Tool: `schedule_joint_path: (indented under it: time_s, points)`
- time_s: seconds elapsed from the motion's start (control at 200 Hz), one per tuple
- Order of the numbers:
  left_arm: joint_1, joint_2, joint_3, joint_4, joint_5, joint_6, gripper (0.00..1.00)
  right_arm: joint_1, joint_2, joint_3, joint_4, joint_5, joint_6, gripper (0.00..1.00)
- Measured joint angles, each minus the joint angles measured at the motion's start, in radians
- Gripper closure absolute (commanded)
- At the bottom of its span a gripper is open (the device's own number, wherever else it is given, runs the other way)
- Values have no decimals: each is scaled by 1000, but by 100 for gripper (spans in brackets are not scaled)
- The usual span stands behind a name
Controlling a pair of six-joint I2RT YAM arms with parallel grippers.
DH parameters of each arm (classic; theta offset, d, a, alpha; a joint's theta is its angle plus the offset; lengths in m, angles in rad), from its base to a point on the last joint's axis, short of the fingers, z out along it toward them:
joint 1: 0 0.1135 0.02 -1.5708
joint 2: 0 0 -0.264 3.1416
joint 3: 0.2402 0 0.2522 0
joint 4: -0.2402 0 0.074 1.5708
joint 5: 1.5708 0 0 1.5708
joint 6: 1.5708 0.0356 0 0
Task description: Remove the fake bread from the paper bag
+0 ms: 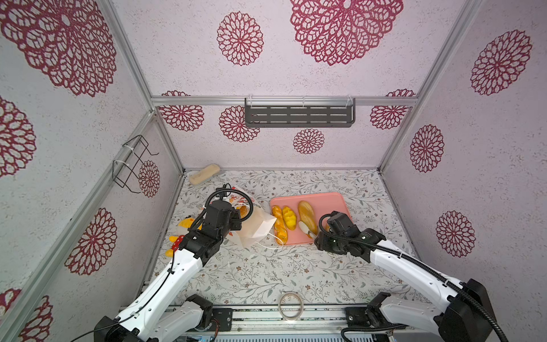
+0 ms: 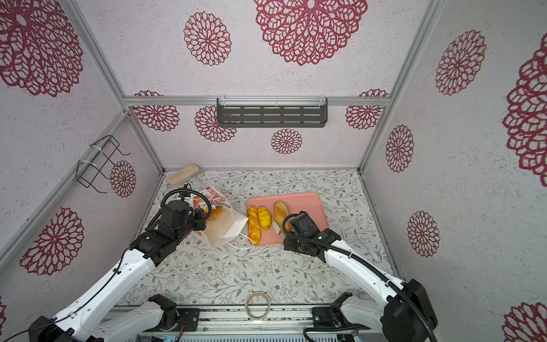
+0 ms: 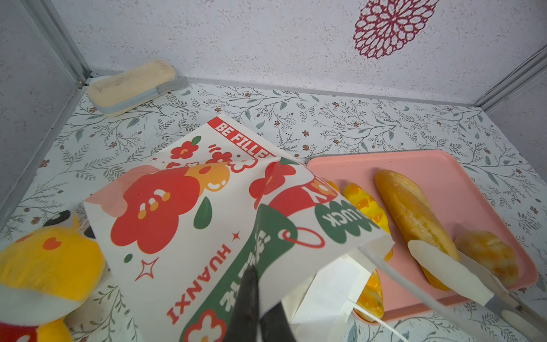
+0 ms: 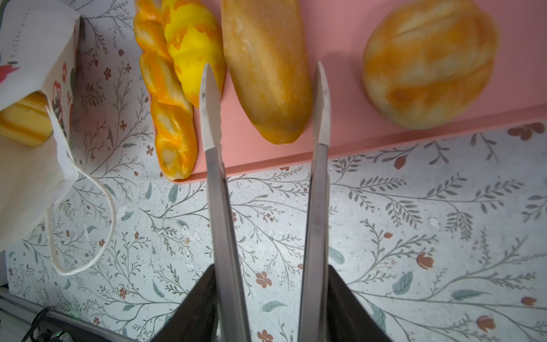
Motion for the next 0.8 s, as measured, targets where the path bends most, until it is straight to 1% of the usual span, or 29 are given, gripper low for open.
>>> schedule_joint_path:
  time_s: [0.095, 0.34, 0.515, 0.6, 0.686, 0.801]
  points:
    - [0, 0, 0, 0, 0, 0, 100, 0, 0, 17, -23, 5, -1, 43]
    - [0, 0, 0, 0, 5, 1, 100, -6, -19, 79, -83, 33, -18, 42]
    - [0, 0, 0, -1, 23, 7, 100, -6, -35, 148, -133, 27, -56, 47]
    - [0, -2, 0, -2, 33, 14, 100, -4, -52, 195, -157, 3, -79, 50]
    - [0, -4, 0, -3, 46, 21, 100, 21, -75, 243, -182, -10, -98, 51]
    - [0, -7, 0, -1, 64, 24, 100, 111, -97, 295, -195, -6, -107, 52]
